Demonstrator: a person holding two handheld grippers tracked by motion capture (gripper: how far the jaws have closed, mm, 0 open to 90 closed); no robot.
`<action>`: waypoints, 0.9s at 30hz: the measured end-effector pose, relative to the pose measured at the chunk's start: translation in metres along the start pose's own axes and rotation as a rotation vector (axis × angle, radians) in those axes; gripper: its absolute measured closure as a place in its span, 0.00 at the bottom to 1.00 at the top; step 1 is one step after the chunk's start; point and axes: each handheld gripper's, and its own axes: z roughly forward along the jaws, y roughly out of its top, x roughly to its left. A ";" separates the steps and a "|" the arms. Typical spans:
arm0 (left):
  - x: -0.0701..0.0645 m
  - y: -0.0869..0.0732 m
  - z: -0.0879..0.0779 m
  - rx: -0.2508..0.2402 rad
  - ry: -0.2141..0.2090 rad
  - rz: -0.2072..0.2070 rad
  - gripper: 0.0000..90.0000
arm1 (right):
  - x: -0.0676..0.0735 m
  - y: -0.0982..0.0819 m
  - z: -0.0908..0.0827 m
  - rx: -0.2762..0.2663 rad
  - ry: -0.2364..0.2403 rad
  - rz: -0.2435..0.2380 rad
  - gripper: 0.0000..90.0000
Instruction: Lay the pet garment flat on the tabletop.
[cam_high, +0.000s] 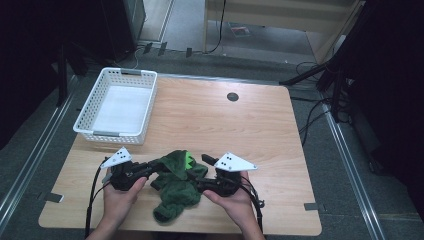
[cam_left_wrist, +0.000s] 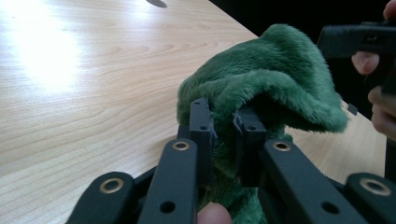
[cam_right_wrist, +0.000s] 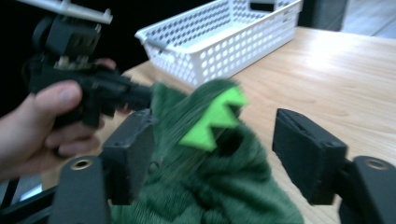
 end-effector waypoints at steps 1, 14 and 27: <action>0.000 0.000 0.000 -0.004 -0.003 -0.001 0.86 | 0.002 -0.001 0.002 0.019 0.009 -0.013 0.29; -0.005 0.006 -0.005 -0.010 -0.075 0.030 0.98 | -0.001 -0.017 0.035 0.079 -0.170 -0.022 0.64; 0.007 0.005 -0.010 -0.008 -0.041 -0.031 0.97 | -0.010 0.000 0.045 -0.031 -0.242 0.070 0.76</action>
